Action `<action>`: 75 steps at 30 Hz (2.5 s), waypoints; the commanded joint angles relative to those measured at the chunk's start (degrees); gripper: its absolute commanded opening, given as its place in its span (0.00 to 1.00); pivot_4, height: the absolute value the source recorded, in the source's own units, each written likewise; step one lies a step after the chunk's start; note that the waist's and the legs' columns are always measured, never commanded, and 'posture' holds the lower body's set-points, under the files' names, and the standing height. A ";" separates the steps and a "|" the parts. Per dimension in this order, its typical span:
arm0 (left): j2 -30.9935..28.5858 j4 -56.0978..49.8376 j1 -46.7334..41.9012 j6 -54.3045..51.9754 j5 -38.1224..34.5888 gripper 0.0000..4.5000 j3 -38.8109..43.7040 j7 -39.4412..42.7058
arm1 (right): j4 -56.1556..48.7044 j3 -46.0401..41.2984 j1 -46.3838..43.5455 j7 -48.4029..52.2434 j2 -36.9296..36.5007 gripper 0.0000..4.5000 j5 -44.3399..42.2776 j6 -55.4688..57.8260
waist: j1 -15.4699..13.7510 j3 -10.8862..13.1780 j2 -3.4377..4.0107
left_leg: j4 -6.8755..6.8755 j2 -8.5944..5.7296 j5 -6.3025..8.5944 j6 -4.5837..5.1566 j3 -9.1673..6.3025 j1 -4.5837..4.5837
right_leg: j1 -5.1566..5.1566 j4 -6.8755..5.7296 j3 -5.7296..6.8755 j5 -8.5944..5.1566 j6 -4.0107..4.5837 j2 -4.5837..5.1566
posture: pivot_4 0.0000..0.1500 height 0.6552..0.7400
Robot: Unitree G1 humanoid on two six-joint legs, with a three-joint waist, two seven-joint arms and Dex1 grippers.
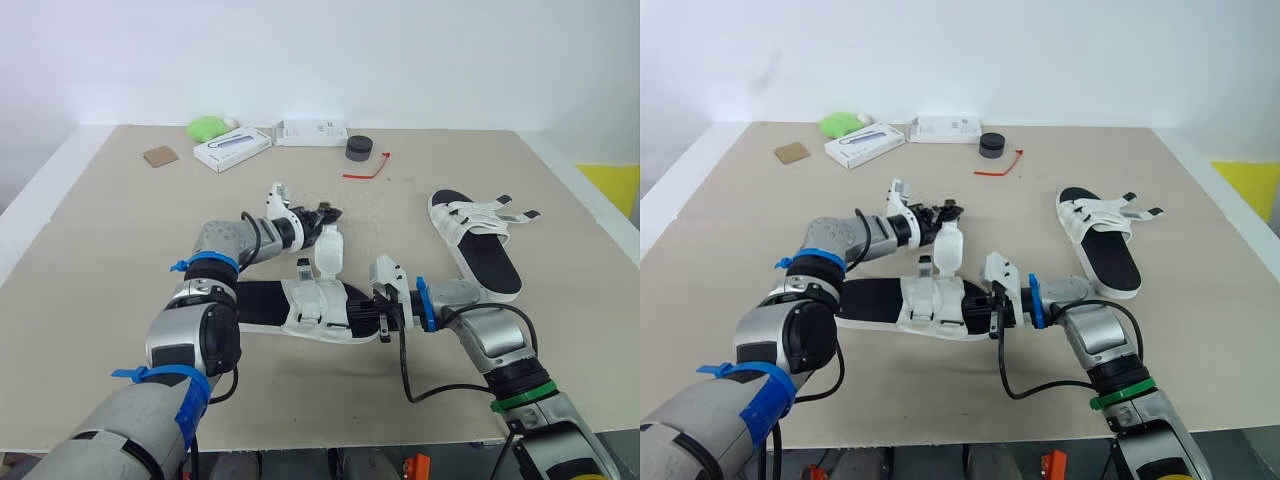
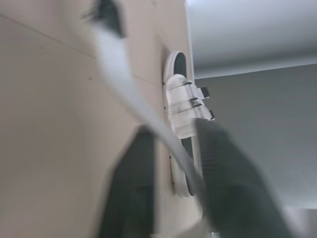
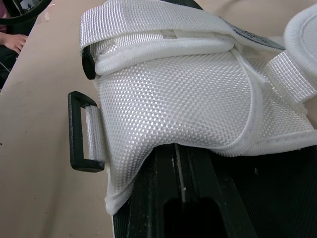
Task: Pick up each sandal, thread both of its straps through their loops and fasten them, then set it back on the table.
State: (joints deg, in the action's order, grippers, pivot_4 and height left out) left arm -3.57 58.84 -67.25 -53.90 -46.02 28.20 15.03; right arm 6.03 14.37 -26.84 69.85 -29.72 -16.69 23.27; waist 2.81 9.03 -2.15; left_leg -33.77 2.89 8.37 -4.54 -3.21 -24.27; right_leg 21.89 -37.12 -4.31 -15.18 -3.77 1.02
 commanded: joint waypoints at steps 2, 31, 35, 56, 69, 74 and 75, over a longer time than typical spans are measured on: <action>-0.22 -0.97 -1.94 -0.29 0.54 0.02 0.19 1.73 | 4.41 3.32 2.79 -1.63 -0.27 0.00 3.30 2.95 | 0.00 0.00 0.00 | 0.01 0.00 0.00 0.00 0.00 0.00 | 0.00 0.00 0.00 0.00 0.00 0.00 | 1.00 1.00; -11.50 -54.28 30.39 74.91 25.02 0.02 -40.78 66.58 | 4.06 3.50 3.22 -1.11 -0.83 0.00 3.47 3.08 | -0.22 -0.03 0.32 | 0.12 0.02 -0.04 0.10 0.13 0.00 | 0.00 0.00 -0.09 -0.22 0.47 0.07 | 1.00 1.00; -12.44 -48.84 28.81 86.41 24.33 0.02 -41.04 73.05 | 3.96 3.61 3.16 -0.80 -1.09 0.00 3.50 3.12 | -0.19 -0.03 0.32 | 0.12 0.05 0.01 0.18 0.11 0.00 | 0.00 0.00 -0.09 -0.24 0.47 0.02 | 1.00 1.00; -43.67 -71.49 47.25 46.46 15.30 0.98 -42.29 70.76 | 5.18 4.64 2.19 -0.15 -0.93 0.00 3.30 2.69 | 0.02 -0.09 0.47 | 0.14 0.31 0.10 0.37 0.04 0.11 | -0.03 -0.19 -0.06 -0.42 0.61 -0.21 | 1.00 1.00; -35.65 -76.06 45.44 -19.62 -26.68 0.98 -34.23 25.98 | 4.27 5.46 2.12 0.76 -1.04 0.00 3.10 3.66 | -0.18 -0.12 0.30 | 0.11 0.51 0.20 0.23 0.07 0.29 | 0.05 -0.19 0.19 -0.58 0.76 -0.19 | 1.00 1.00; -30.30 -71.00 42.11 -27.35 -30.68 0.98 -33.73 17.03 | 3.99 5.05 2.05 0.60 -1.19 0.00 2.95 3.99 | -0.19 -0.14 0.32 | 0.14 0.53 0.29 0.35 -0.04 0.25 | -0.17 -0.22 0.15 -0.52 0.57 -0.40 | 1.00 1.00; -28.74 -69.90 41.06 -28.29 -30.43 0.98 -33.98 15.40 | 3.79 4.90 2.23 0.49 -1.28 0.00 2.89 4.02 | -0.19 -0.14 0.33 | 0.13 0.53 0.29 0.35 -0.04 0.25 | -0.18 -0.22 0.15 -0.54 0.61 -0.40 | 1.00 1.00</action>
State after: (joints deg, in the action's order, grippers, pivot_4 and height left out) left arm -33.94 -12.11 -24.35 -80.08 -74.74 -6.79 33.04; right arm 6.35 15.66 -27.72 71.07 -29.94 -17.12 24.13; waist 2.62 8.89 -1.82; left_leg -33.65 3.42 8.65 -4.19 -3.25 -24.02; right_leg 21.71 -37.34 -4.16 -15.79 -3.04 0.62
